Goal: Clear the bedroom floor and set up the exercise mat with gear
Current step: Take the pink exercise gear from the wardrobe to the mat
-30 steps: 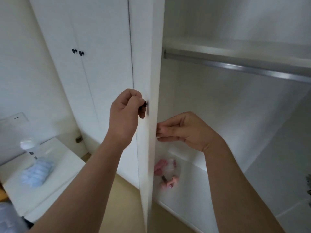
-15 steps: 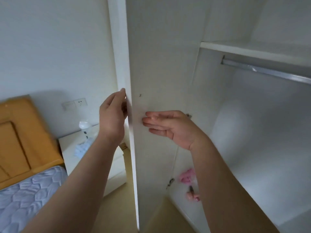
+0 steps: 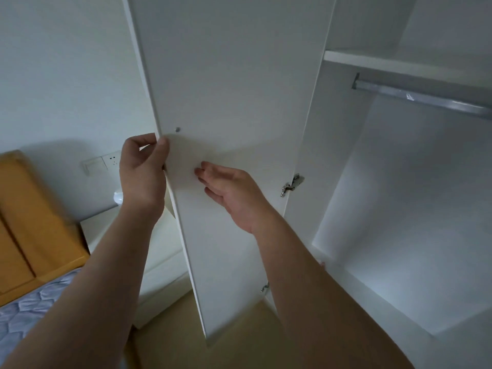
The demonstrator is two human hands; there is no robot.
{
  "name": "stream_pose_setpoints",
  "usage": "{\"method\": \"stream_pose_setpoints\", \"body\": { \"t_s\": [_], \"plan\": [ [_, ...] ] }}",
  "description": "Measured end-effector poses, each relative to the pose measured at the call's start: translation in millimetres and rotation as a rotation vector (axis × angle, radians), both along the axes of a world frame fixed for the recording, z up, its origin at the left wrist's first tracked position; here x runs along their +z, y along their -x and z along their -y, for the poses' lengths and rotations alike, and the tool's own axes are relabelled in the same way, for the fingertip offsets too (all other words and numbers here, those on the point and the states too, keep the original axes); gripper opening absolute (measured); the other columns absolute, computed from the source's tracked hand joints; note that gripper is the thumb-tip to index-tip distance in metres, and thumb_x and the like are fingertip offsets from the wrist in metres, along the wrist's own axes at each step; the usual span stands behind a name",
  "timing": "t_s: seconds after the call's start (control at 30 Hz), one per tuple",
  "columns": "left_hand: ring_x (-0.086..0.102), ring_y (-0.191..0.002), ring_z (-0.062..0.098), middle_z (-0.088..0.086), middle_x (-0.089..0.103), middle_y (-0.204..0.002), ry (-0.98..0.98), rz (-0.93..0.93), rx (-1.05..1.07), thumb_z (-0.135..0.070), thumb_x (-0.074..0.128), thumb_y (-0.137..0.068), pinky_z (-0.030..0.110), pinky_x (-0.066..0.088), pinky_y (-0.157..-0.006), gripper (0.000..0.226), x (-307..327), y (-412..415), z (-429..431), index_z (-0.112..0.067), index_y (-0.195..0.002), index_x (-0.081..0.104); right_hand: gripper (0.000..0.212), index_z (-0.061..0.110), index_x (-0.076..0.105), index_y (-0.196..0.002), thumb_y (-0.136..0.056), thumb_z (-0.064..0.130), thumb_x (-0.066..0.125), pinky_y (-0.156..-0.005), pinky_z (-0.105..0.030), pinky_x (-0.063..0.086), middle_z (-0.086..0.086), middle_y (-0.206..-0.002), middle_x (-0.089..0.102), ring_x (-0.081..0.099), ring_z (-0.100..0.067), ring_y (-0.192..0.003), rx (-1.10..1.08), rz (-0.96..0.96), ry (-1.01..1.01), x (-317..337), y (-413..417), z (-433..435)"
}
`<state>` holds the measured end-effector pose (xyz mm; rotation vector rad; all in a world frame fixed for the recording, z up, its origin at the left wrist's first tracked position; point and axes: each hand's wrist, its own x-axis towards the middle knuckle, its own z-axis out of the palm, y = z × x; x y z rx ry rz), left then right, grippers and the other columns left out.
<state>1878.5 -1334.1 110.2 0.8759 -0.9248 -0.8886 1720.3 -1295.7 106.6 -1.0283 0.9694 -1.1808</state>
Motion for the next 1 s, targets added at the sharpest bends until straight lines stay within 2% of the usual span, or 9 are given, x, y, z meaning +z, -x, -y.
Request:
{"method": "stream_pose_setpoints", "body": {
  "t_s": [0.1,0.2,0.3,0.4,0.47,0.57,0.63,0.73,1.0],
  "plan": [
    [0.059,-0.073,0.015,0.001,0.069,-0.082,0.034,0.069,0.023,-0.027,0.067,-0.095,0.030,0.047,-0.069,0.012,-3.4,0.0,2.3,-0.022,-0.096,0.057,0.040,0.002,0.052,-0.144,-0.105,0.010,0.054,-0.118,-0.036,0.038,-0.011,-0.141,0.062,0.055,-0.017,-0.134,0.003,0.011,0.008,-4.2,0.2,3.3],
    [0.068,-0.091,0.010,0.000,0.073,-0.101,0.079,0.214,0.244,-0.028,0.066,-0.095,0.036,0.057,-0.089,0.010,-5.7,8.4,-11.1,-0.025,-0.099,0.058,0.040,0.002,0.052,-0.144,-0.105,0.011,0.053,-0.116,-0.034,0.041,-0.011,-0.140,0.062,0.057,-0.017,-0.133,0.018,0.010,0.017,-8.8,3.1,4.4],
    [0.063,-0.109,0.020,-0.004,0.062,-0.115,0.371,0.405,0.511,-0.014,0.062,-0.096,0.034,0.050,-0.099,0.016,-10.2,20.3,-35.7,-0.016,-0.110,0.056,0.037,0.002,0.057,-0.140,-0.104,0.012,0.056,-0.110,-0.035,0.048,-0.015,-0.132,0.067,0.065,-0.022,-0.124,0.029,0.047,0.009,-16.9,15.4,3.7],
    [0.058,-0.096,0.018,-0.009,0.055,-0.102,0.634,0.678,0.450,-0.005,0.060,-0.095,0.028,0.045,-0.090,0.010,-28.1,44.0,-48.8,-0.003,-0.104,0.062,0.034,0.002,0.061,-0.134,-0.101,0.012,0.060,-0.104,-0.041,0.053,-0.017,-0.122,0.072,0.070,-0.027,-0.114,-0.030,0.076,-0.019,-33.6,41.8,0.8],
    [0.058,-0.088,0.008,-0.008,0.060,-0.095,0.552,0.708,0.263,-0.005,0.060,-0.094,0.017,0.044,-0.084,0.008,-44.1,71.3,-50.4,-0.007,-0.102,0.063,0.033,0.001,0.062,-0.133,-0.101,0.011,0.060,-0.102,-0.040,0.055,-0.017,-0.119,0.073,0.072,-0.027,-0.111,-0.112,0.062,-0.060,-50.3,65.5,-3.7],
    [0.065,-0.085,0.000,-0.017,0.067,-0.089,0.164,0.657,-0.075,-0.015,0.063,-0.095,0.006,0.044,-0.075,0.013,-76.7,117.5,-40.4,-0.027,-0.100,0.061,0.022,0.005,0.067,-0.121,-0.101,0.009,0.060,-0.096,-0.034,0.058,-0.016,-0.113,0.075,0.074,-0.025,-0.104,-0.297,0.007,-0.173,-85.0,107.0,-15.6],
    [0.068,-0.084,0.004,-0.013,0.071,-0.088,-0.103,0.654,-0.251,-0.023,0.063,-0.095,0.013,0.049,-0.074,0.011,-105.6,143.6,-25.3,-0.033,-0.099,0.062,0.013,0.010,0.070,-0.104,-0.099,0.003,0.060,-0.088,-0.029,0.060,-0.018,-0.107,0.075,0.075,-0.028,-0.096,-0.458,-0.039,-0.299,-112.3,133.0,-25.9],
    [0.072,-0.084,0.012,-0.009,0.074,-0.084,-0.365,0.764,-0.499,-0.027,0.066,-0.094,0.030,0.055,-0.082,0.006,-146.8,177.9,-5.5,-0.030,-0.099,0.065,0.010,0.007,0.073,-0.094,-0.092,0.000,0.065,-0.083,-0.043,0.063,-0.021,-0.096,0.076,0.074,-0.033,-0.080,-0.717,-0.121,-0.488,-153.5,166.9,-44.0],
    [0.071,-0.084,0.018,-0.006,0.074,-0.079,-0.504,0.929,-0.759,-0.023,0.065,-0.093,0.038,0.058,-0.084,0.008,-251.5,252.9,13.7,-0.029,-0.088,0.063,0.016,0.017,0.072,-0.075,-0.085,0.005,0.075,-0.086,-0.051,0.061,-0.014,-0.080,0.077,0.076,-0.031,-0.086,-1.043,-0.106,-0.747,-245.5,204.4,-75.3]
  ]
}}
